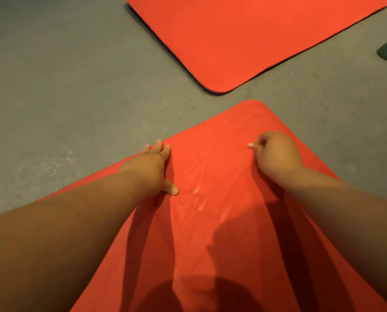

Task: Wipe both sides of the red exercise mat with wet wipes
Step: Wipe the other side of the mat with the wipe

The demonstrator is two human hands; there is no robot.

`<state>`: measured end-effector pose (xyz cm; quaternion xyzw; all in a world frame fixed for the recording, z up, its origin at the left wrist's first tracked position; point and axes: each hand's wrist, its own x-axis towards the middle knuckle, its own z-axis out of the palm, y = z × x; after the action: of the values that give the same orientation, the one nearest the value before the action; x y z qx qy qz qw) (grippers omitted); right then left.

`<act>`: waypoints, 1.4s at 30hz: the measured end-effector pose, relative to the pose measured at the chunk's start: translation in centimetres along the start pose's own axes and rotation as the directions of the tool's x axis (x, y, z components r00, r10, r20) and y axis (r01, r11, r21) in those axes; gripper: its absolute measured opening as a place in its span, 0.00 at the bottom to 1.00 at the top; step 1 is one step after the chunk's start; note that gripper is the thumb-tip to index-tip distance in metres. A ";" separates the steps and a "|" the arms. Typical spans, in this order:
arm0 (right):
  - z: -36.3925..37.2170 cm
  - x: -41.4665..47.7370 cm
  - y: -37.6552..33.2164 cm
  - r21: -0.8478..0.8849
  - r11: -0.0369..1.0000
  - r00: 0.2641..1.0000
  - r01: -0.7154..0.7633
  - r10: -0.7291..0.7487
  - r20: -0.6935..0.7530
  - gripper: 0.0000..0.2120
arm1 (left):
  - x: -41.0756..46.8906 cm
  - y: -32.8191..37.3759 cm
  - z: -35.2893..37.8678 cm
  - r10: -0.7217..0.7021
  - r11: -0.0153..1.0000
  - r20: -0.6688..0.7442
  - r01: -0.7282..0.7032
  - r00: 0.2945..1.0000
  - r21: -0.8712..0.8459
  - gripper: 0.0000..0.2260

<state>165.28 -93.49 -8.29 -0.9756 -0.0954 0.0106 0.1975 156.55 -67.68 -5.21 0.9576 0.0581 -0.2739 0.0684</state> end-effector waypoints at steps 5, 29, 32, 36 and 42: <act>1.7 -7.3 -3.2 0.090 0.990 0.992 0.112 -0.117 0.047 0.04 | -4.3 1.5 2.7 0.039 0.999 -0.098 -0.038 0.994 0.009 0.30; -13.0 -38.7 -27.5 0.800 0.040 0.792 -0.598 -0.126 0.598 0.10 | -43.9 -4.1 -0.4 -0.121 0.745 -0.166 -0.021 0.979 -0.666 0.07; -15.4 -42.5 -29.8 0.812 0.215 0.798 -0.543 -0.169 0.579 0.09 | -50.4 -7.0 -0.2 -0.221 0.699 -0.189 0.020 0.957 -0.715 0.04; -19.1 -45.2 -33.3 0.815 0.448 0.834 -0.367 -0.230 0.502 0.12 | -58.5 -9.0 -0.5 -0.344 0.693 -0.263 0.055 0.902 -0.719 0.11; -24.4 -48.4 -39.9 0.689 0.717 0.771 -0.105 -0.379 0.511 0.13 | -68.2 -10.6 -1.1 -0.447 0.668 -0.337 0.059 0.828 -0.742 0.05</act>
<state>111.97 -75.98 28.86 -0.7615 -0.2208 0.3493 0.4993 98.01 -62.12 31.02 0.8751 0.3110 0.0161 0.3705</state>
